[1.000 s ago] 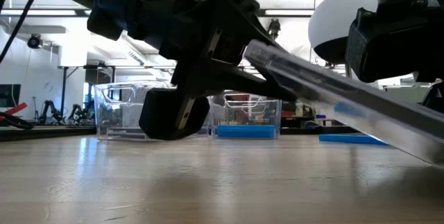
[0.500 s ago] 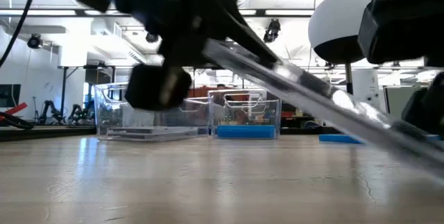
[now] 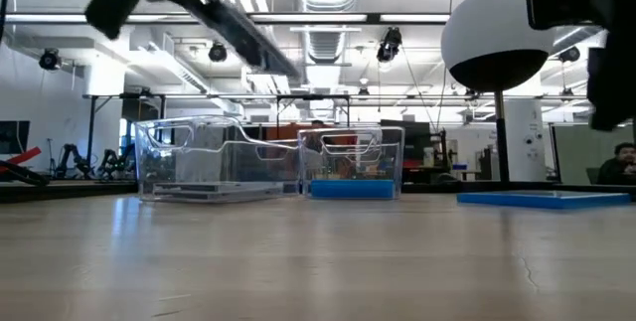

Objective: Pick & place jewel cases by type
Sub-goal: Put the black cd case into the left transparent bin

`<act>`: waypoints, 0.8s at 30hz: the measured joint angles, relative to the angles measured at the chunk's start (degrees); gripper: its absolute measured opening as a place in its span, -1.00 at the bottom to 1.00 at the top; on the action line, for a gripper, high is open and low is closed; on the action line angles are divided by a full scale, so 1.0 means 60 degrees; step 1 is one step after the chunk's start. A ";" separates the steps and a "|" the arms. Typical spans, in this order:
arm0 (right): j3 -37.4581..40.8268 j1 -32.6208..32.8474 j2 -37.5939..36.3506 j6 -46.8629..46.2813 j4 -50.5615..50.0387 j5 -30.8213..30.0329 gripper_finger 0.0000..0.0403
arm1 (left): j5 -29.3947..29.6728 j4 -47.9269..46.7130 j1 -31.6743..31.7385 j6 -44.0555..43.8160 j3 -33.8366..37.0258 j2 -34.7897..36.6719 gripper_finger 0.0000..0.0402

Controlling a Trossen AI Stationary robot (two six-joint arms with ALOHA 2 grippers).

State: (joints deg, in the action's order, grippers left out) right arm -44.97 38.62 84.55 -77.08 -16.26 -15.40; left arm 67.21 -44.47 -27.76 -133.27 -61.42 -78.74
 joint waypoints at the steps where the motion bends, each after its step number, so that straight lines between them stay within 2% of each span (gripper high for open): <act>1: 0.0020 -0.0033 -0.0127 -0.0065 -0.0066 -0.0181 -0.40 | 0.0296 -0.0120 0.0055 -0.0096 0.0013 0.0182 -0.98; 5: 0.0022 -0.0284 -0.0319 -0.0093 -0.0059 -0.0435 -0.40 | 0.1146 0.0393 0.0691 -0.0177 0.0332 0.0416 -0.98; 8: 0.0022 -0.0472 -0.0331 -0.0307 -0.0048 -0.0429 -0.40 | 0.1167 0.0876 0.1306 -0.0214 0.0798 0.0482 -0.98; 19: 0.0015 -0.0553 -0.0331 -0.1422 -0.0130 -0.0231 -0.40 | -0.0007 0.5207 0.2603 -0.0292 0.3438 0.0667 -0.96; 24: 0.0008 -0.0596 -0.0331 -0.1592 -0.0144 -0.0169 -0.40 | -0.0148 0.5252 0.3066 -0.0087 0.3741 0.0788 -0.96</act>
State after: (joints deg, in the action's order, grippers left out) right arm -44.93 35.05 82.56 -86.63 -17.12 -16.41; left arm 66.32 -12.96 -9.36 -133.79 -38.98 -74.02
